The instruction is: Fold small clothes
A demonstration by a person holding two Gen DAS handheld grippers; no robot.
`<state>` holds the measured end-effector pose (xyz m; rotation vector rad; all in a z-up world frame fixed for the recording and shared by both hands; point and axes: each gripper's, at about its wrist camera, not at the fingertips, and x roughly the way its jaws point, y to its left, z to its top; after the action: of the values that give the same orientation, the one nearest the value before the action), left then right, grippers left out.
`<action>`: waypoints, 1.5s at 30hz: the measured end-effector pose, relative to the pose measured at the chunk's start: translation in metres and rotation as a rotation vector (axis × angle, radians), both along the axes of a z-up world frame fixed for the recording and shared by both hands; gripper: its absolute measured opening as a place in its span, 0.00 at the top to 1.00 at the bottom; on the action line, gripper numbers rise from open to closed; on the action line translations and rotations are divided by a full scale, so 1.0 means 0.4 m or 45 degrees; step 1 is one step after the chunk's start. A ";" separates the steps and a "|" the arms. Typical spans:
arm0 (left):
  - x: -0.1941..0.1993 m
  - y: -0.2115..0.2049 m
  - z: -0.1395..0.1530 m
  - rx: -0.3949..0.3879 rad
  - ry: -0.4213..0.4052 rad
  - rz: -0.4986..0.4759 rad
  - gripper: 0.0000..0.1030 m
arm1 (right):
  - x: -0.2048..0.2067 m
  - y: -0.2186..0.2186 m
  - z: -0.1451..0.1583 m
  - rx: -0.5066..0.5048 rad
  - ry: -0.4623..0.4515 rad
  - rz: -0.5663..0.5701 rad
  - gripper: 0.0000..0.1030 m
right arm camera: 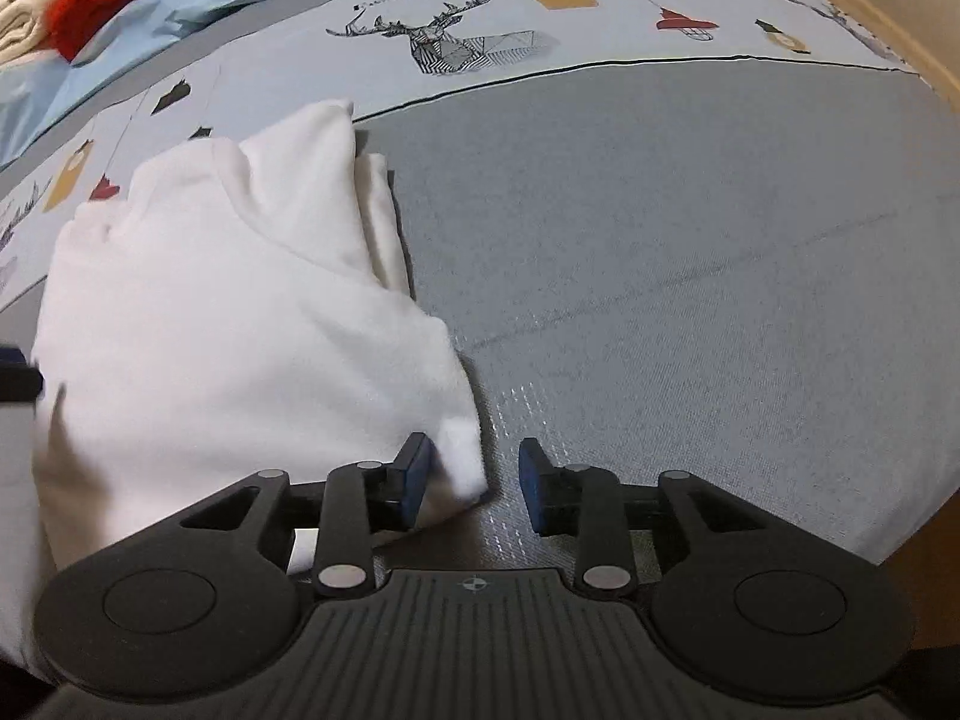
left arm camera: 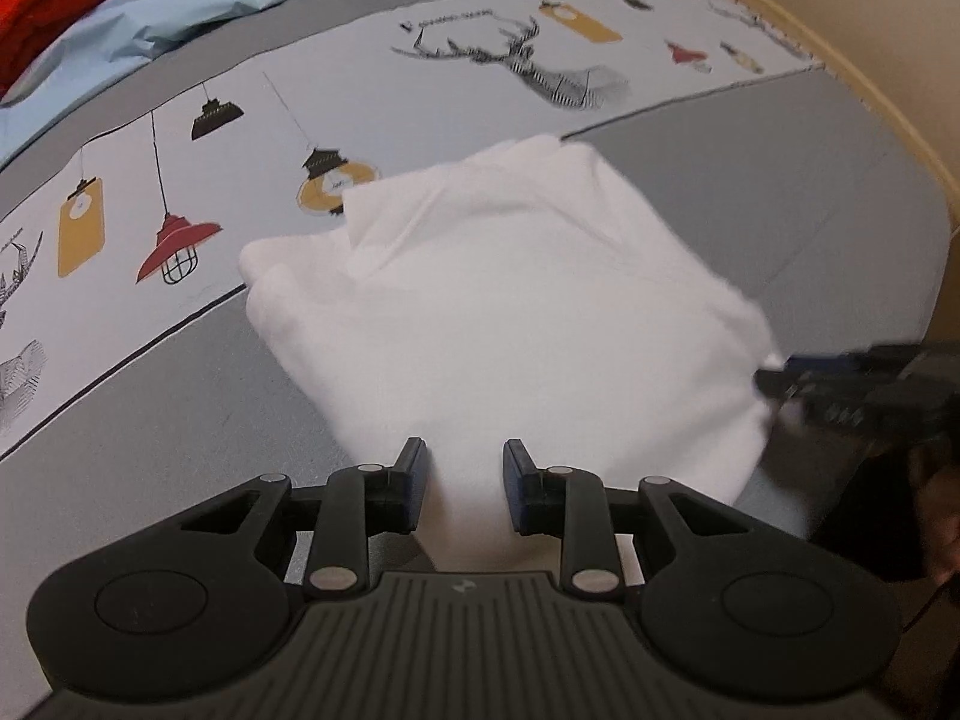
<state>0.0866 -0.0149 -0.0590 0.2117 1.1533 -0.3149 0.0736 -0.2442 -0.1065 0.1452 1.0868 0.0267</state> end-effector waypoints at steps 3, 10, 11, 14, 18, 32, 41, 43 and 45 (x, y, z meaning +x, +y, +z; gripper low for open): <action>-0.006 -0.007 -0.028 0.108 0.013 -0.020 0.69 | 0.001 0.000 0.029 0.009 -0.018 -0.010 0.68; 0.025 0.034 -0.024 0.119 0.032 0.135 0.59 | 0.040 -0.023 0.226 0.110 -0.302 0.044 0.67; 0.030 0.040 -0.021 0.115 0.031 0.156 0.59 | 0.053 -0.029 0.263 0.130 -0.357 0.072 0.67; 0.045 0.062 -0.011 0.099 0.033 0.234 0.58 | 0.090 -0.055 0.343 0.189 -0.478 0.166 0.67; 0.057 0.082 -0.005 0.035 0.071 0.313 0.57 | 0.157 -0.076 0.357 0.192 -0.561 0.257 0.70; 0.109 0.173 0.007 -0.275 0.161 0.614 0.57 | 0.365 -0.016 0.100 0.409 -0.085 0.130 0.57; 0.137 0.181 -0.033 -0.315 0.205 0.716 0.49 | 0.426 0.055 0.029 0.373 -0.001 0.163 0.54; 0.146 0.181 -0.041 -0.329 0.210 0.730 0.48 | 0.422 0.066 0.040 0.363 -0.034 0.187 0.55; 0.158 0.184 -0.050 -0.347 0.214 0.750 0.48 | 0.419 0.068 0.049 0.345 -0.061 0.202 0.69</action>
<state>0.1496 0.0586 -0.0789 -0.3980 1.2684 0.0371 0.2411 -0.2169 -0.0870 0.3005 1.0416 0.3192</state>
